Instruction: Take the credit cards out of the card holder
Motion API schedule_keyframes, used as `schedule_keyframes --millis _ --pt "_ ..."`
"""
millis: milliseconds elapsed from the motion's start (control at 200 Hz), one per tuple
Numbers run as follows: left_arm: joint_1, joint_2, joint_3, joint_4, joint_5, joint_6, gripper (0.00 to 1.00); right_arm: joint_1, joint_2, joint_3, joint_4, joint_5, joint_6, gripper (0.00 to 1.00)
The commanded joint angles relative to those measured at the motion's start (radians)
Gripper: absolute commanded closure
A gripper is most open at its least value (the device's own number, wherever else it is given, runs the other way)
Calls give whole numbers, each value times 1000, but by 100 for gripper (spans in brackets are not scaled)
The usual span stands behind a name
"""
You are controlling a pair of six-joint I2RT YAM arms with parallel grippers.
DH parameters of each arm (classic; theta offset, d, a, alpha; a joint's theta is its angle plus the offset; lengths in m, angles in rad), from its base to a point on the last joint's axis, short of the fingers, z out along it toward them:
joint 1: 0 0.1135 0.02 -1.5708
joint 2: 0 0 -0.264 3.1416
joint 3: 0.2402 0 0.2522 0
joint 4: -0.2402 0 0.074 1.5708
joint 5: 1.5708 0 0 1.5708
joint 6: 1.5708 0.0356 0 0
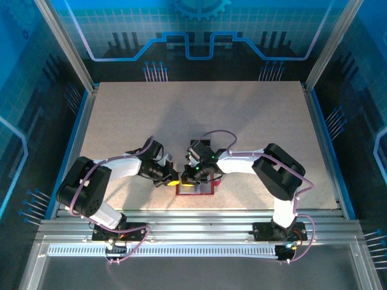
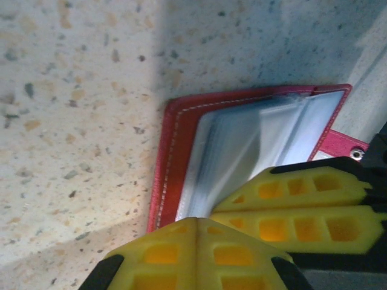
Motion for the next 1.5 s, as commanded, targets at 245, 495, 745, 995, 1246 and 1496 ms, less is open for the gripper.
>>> schedule_keyframes --millis 245,495,745,995,1246,1496 --pt "-5 58 -2 -17 0 33 99 21 12 30 -97 30 -24 90" --pt "-4 70 -3 -17 -5 39 99 23 -10 49 -197 90 -61 89" --pt "-5 68 7 -24 -9 38 99 21 -19 53 -254 138 -82 89" --pt "-16 6 37 3 44 -10 99 22 -23 49 -241 127 -81 89" --pt "-21 29 25 70 93 -65 99 23 -20 49 -233 125 -75 89" --pt "-22 70 4 104 113 -63 99 23 -33 42 -232 128 -69 89"
